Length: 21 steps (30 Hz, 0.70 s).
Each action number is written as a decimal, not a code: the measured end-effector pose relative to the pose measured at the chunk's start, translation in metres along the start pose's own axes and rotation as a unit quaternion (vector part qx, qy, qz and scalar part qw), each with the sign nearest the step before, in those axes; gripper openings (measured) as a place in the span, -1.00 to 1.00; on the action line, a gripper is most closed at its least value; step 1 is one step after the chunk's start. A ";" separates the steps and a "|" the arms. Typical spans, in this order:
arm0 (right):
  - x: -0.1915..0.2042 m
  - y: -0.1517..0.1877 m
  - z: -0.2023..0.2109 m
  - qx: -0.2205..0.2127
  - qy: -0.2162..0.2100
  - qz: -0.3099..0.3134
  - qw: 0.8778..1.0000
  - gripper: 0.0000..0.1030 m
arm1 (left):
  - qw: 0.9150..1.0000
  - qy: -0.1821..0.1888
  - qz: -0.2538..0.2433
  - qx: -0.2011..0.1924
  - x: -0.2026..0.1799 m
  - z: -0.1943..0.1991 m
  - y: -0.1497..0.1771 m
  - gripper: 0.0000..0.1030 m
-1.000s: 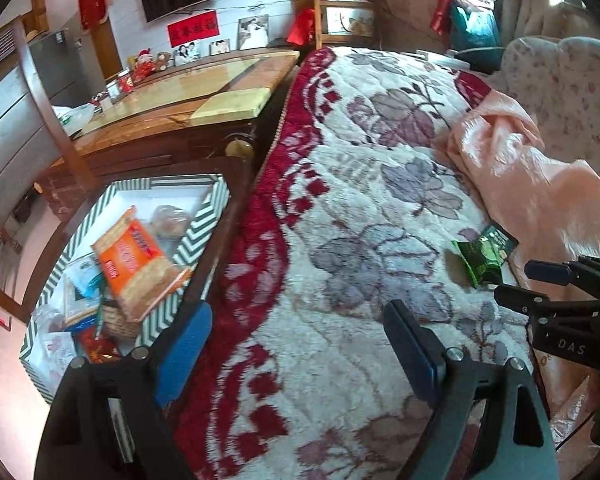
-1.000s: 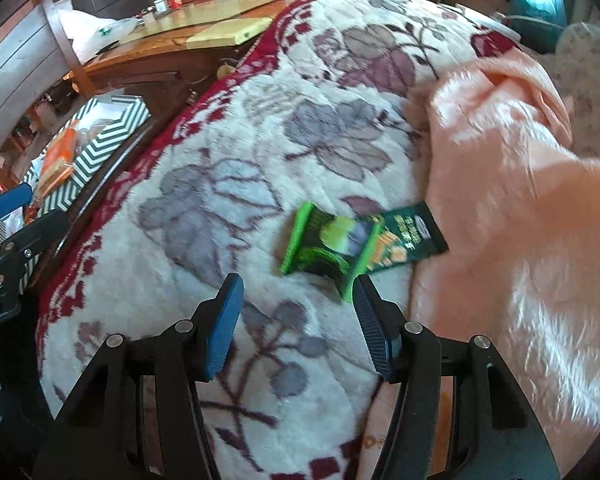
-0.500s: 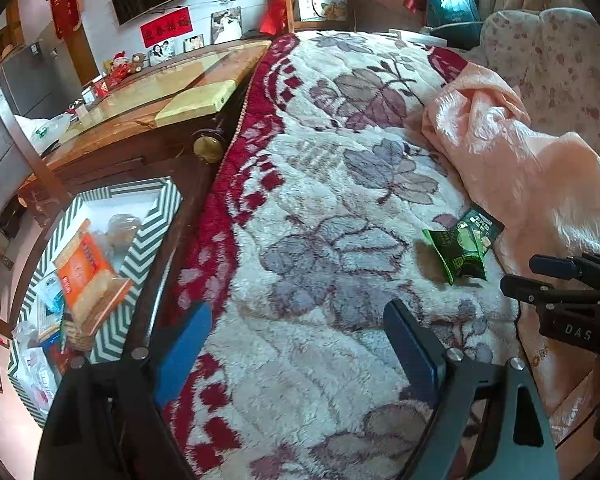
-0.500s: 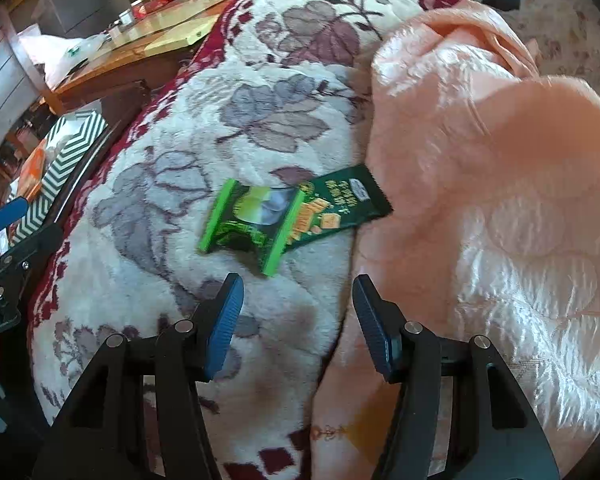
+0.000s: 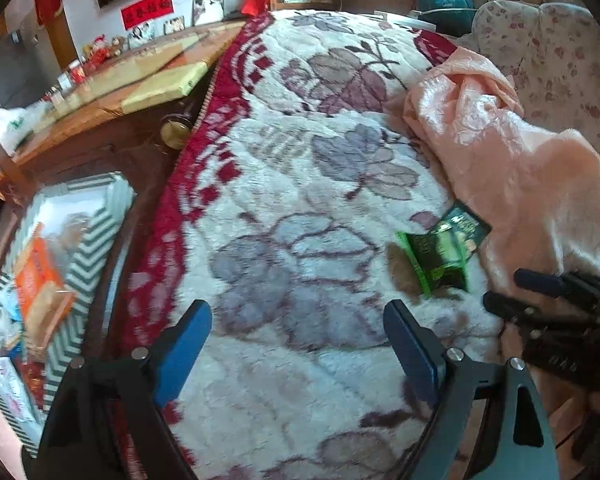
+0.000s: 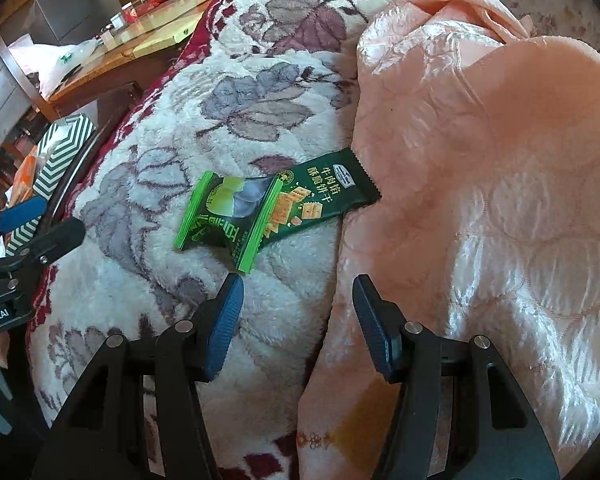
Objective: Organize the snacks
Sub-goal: 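Grasp the light-green packet with the left tool while the right grasps the dark-green biscuit packet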
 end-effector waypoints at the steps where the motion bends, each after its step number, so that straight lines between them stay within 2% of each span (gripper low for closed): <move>1: -0.001 0.001 -0.001 0.001 0.001 -0.001 1.000 0.11 | 1.000 0.011 0.003 0.004 -0.004 -0.002 -0.002 0.73; 12: -0.003 0.006 -0.004 0.014 0.000 0.003 1.000 0.11 | 0.994 0.101 -0.004 0.040 -0.066 -0.027 -0.023 0.76; 19: -0.003 0.008 -0.005 0.018 -0.004 0.002 1.000 0.10 | 0.991 0.105 -0.024 0.073 -0.095 -0.055 -0.023 0.79; 21: -0.004 0.007 -0.006 0.018 -0.007 -0.002 1.000 0.10 | 0.992 0.100 -0.028 0.076 -0.096 -0.060 -0.021 0.65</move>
Point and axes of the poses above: each gripper's, at about its wrist camera, not at the fingertips, and z roughly against the way its jaws point, x to its left, y to its underside, the point moved 8 cm from there along -z, roughly the way its jaws point, and after that the axes turned 3 degrees about z, right-handed, at the moved point
